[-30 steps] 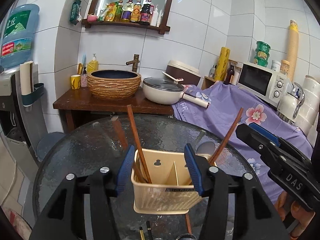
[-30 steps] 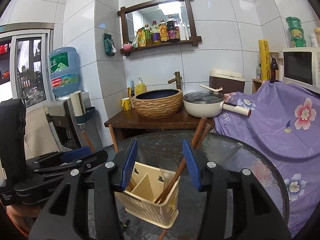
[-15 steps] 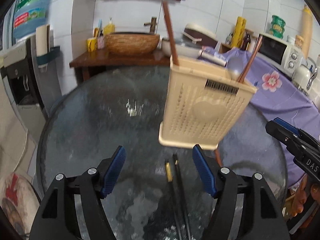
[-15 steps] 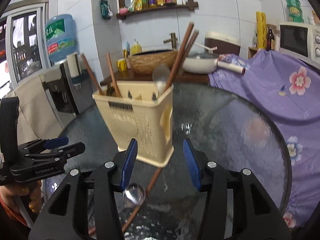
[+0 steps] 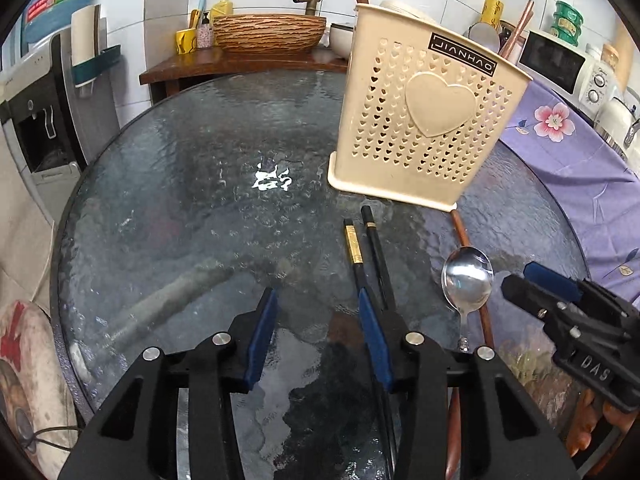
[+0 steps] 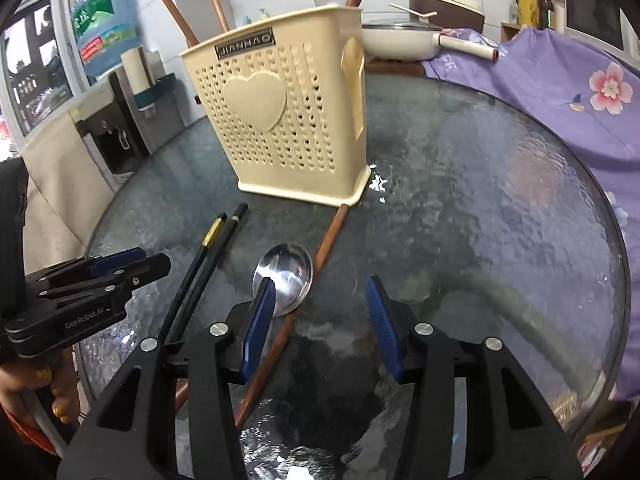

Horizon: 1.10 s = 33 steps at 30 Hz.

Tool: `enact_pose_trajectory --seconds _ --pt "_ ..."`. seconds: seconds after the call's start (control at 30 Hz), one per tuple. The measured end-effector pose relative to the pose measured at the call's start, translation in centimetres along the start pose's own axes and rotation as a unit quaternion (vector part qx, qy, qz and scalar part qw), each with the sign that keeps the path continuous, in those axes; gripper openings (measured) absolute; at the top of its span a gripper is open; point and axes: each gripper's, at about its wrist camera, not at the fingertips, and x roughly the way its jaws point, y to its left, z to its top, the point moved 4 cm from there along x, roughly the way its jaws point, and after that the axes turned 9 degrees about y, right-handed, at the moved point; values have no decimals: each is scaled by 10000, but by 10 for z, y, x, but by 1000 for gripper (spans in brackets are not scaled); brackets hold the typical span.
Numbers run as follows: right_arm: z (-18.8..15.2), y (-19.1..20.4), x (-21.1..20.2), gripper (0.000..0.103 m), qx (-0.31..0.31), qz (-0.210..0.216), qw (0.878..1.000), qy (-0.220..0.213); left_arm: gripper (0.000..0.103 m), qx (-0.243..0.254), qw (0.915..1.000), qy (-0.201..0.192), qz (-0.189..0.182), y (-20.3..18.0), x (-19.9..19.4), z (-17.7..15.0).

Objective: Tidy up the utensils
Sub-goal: 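Withdraw both tools from the holder back toward the table utensils, then grasp the silver spoon by its handle with the left tool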

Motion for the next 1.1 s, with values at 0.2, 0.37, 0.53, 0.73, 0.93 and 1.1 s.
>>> enact_pose_trajectory --seconds 0.2,0.37,0.53,0.73,0.93,1.1 --pt "-2 26 7 48 -255 -120 9995 161 42 -51 10000 -16 58 4 0 -1" --pt "-1 27 11 48 -218 -132 9996 154 42 8 10000 6 39 1 0 -1" --pt "5 6 5 48 19 -262 9996 50 42 111 9999 29 -36 -9 3 0" --pt "14 -31 -1 48 449 -312 9985 -5 42 514 9976 64 -458 -40 -4 -2" --pt "13 -45 -4 48 604 -242 9979 -6 42 1031 9926 241 -600 -77 6 -2" --pt "11 -59 -7 48 782 -245 9966 -67 55 1290 9898 236 -549 -97 14 5"
